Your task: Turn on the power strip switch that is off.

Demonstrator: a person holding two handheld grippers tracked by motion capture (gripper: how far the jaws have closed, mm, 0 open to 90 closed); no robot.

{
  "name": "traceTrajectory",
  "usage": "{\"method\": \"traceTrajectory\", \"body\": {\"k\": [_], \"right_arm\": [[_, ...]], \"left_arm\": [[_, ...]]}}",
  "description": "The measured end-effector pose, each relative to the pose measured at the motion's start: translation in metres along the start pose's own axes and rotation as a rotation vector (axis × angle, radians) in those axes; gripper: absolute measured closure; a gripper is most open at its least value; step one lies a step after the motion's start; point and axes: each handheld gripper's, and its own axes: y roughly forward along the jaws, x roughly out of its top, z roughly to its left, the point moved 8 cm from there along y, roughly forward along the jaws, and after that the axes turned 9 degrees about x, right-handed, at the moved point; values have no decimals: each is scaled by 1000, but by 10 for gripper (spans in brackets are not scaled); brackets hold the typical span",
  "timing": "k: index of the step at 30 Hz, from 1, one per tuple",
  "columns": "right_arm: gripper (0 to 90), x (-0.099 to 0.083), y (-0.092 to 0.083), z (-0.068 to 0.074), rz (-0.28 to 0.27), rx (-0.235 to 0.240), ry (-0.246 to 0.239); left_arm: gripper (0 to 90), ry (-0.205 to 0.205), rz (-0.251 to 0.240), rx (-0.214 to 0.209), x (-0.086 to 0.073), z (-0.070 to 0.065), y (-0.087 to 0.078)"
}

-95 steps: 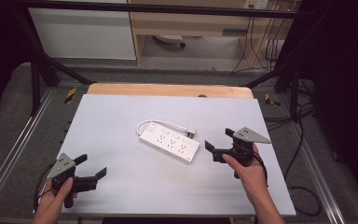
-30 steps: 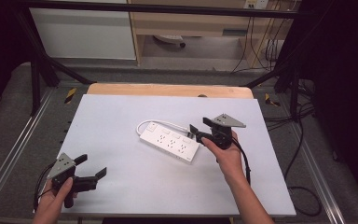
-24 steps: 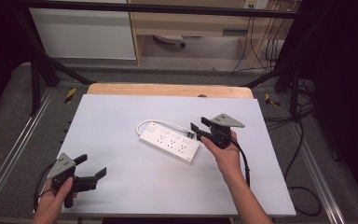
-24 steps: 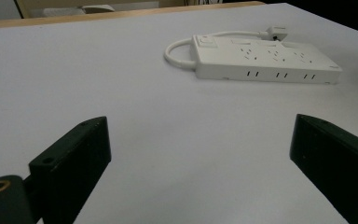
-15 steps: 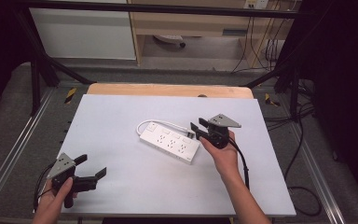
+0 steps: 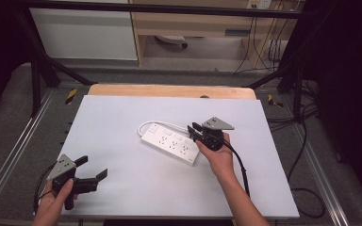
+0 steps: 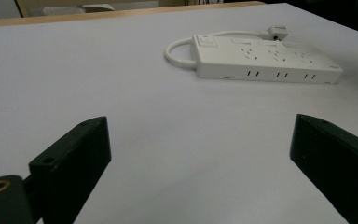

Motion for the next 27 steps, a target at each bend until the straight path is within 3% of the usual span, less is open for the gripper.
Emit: {"method": "traceTrajectory", "body": {"k": [22, 27], "right_arm": [[843, -10, 12, 8, 13, 42, -18], [868, -14, 16, 10, 8, 59, 3]], "left_arm": [[54, -2, -1, 3, 0, 2, 0], [54, -3, -2, 4, 0, 2, -1]]}}
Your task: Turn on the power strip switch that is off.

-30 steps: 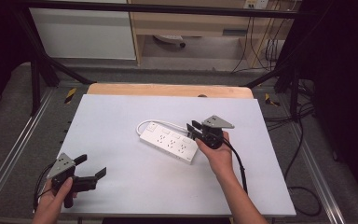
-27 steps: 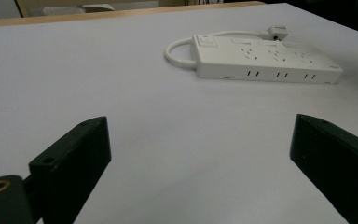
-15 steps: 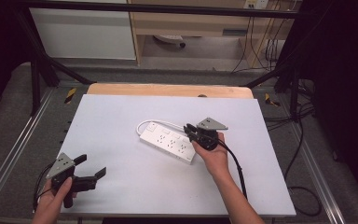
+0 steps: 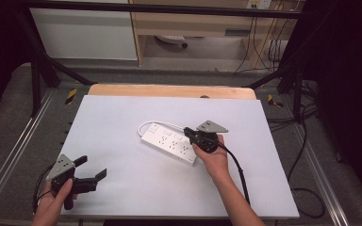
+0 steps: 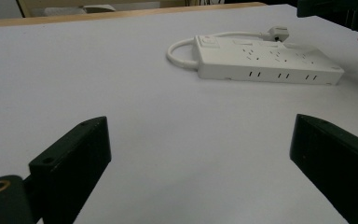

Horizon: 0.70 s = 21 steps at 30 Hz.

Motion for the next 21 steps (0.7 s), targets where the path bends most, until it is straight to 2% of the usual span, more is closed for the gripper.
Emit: {"method": "traceTrajectory", "body": {"k": [21], "right_arm": [[899, -12, 11, 2, 23, 0, 1]], "left_arm": [[54, 2, -4, 5, 0, 2, -1]]}}
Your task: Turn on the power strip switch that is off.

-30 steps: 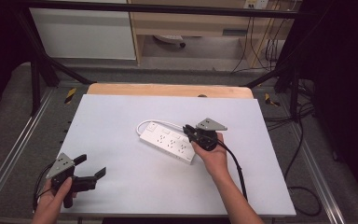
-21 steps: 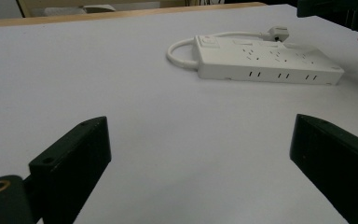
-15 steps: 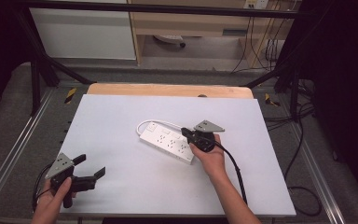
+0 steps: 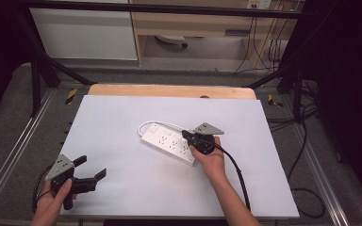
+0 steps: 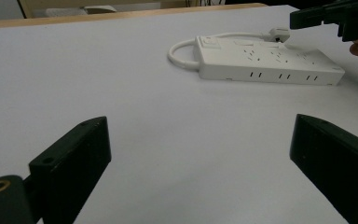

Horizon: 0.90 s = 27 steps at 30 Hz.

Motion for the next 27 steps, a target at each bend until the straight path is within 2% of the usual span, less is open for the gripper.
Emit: {"method": "traceTrajectory", "body": {"k": [14, 27], "right_arm": [[900, -17, 4, 1, 21, -5, 13], [900, -21, 6, 0, 31, -17, 2]], "left_arm": [[54, -5, -1, -2, 0, 0, 0], [54, -5, -2, -1, 0, 1, 0]]}}
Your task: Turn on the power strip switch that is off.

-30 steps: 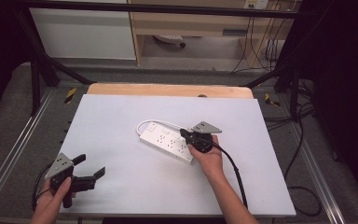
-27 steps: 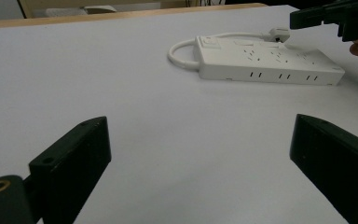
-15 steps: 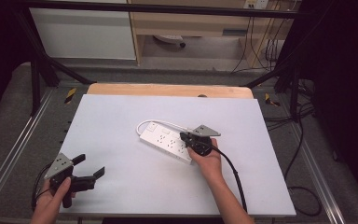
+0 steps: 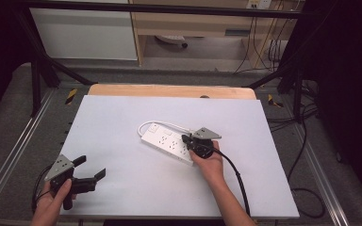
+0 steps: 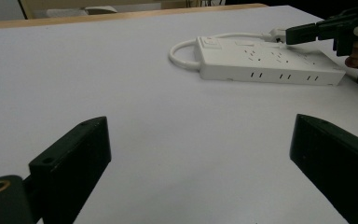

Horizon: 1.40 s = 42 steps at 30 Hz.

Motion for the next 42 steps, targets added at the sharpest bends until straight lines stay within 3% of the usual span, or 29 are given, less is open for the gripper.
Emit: {"method": "traceTrajectory", "body": {"k": [13, 42], "right_arm": [[900, -2, -4, -7, -8, -17, 13], [900, -4, -4, -9, 25, -25, 19]], "left_arm": [[54, 1, 0, 0, 0, 0, 0], [54, 6, 1, 4, 0, 1, 0]]}}
